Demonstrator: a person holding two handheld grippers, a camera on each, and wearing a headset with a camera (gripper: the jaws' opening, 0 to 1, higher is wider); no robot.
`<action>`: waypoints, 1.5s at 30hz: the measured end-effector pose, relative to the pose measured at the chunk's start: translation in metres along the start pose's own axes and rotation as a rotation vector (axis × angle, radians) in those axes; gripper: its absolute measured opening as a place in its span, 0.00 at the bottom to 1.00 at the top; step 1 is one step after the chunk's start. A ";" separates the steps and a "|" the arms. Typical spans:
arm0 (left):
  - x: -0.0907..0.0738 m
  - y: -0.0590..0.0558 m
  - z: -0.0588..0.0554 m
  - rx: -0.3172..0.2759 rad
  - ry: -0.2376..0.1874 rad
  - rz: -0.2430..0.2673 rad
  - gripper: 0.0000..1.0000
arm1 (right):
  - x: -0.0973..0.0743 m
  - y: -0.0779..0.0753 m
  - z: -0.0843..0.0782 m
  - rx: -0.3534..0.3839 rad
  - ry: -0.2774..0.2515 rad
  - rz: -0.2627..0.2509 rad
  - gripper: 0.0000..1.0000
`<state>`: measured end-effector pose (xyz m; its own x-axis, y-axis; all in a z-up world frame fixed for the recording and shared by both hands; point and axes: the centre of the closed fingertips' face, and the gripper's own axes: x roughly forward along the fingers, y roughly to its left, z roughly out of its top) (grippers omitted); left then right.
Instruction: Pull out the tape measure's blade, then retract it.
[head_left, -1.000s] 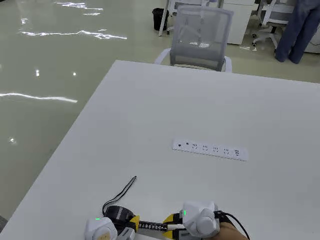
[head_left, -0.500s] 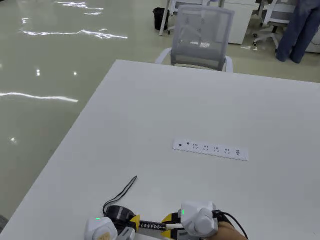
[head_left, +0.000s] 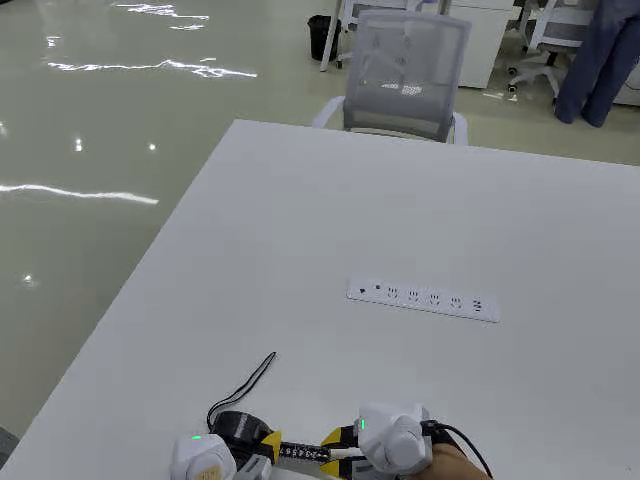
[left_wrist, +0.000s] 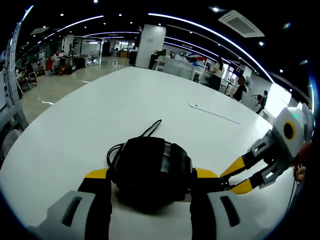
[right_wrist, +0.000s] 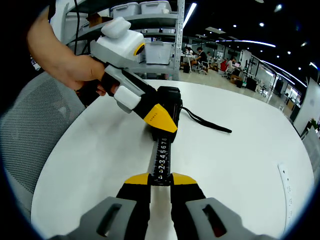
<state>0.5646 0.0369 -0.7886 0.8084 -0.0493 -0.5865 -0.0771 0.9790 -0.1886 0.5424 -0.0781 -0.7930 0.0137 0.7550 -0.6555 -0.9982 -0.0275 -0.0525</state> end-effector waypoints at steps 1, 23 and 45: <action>0.000 0.000 0.000 -0.001 0.000 0.000 0.60 | 0.000 0.000 0.000 0.000 0.000 0.000 0.13; -0.001 0.000 0.001 -0.013 -0.002 -0.006 0.61 | 0.009 -0.001 0.005 0.007 -0.001 -0.002 0.13; -0.001 0.000 0.001 -0.003 -0.003 -0.007 0.61 | 0.015 -0.001 0.009 0.009 -0.002 0.005 0.13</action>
<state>0.5644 0.0371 -0.7872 0.8106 -0.0555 -0.5830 -0.0732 0.9781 -0.1949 0.5429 -0.0605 -0.7964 0.0085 0.7564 -0.6540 -0.9988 -0.0252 -0.0421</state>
